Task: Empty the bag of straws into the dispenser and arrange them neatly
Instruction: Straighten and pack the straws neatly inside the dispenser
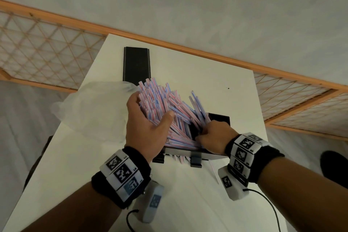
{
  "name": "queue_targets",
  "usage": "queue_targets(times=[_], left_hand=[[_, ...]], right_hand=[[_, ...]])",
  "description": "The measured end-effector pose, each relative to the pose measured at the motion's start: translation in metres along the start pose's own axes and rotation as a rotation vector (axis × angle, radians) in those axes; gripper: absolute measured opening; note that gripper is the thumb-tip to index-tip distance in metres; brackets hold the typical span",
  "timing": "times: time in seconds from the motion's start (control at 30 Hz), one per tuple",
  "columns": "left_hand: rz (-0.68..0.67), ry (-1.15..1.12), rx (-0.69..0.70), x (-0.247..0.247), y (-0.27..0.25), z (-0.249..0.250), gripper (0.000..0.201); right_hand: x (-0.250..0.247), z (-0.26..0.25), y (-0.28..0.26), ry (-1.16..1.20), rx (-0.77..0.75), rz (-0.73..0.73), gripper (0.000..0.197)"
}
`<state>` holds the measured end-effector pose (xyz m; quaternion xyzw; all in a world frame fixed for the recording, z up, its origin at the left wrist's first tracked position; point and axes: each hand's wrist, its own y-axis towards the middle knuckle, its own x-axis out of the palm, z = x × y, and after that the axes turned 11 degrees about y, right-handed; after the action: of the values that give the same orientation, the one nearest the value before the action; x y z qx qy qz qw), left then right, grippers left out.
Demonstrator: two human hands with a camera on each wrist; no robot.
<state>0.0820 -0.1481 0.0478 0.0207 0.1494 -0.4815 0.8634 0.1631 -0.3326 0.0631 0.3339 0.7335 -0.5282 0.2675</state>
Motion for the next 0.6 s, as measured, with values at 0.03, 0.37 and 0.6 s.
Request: queue_targets(times=[0.03, 0.37, 0.6], left_hand=[[0.0, -0.014, -0.014, 0.001, 0.0, 0.0, 0.07], [-0.017, -0.007, -0.001, 0.006, -0.001, -0.008, 0.068], [-0.016, -0.188, 0.045, 0.007, -0.003, -0.009, 0.051]], right_hand=[[0.002, -0.001, 0.001, 0.012, 0.022, -0.046, 0.043], [0.011, -0.012, -0.005, -0.071, -0.157, -0.13, 0.085], [-0.001, -0.014, -0.039, 0.02, -0.808, 0.101, 0.058]])
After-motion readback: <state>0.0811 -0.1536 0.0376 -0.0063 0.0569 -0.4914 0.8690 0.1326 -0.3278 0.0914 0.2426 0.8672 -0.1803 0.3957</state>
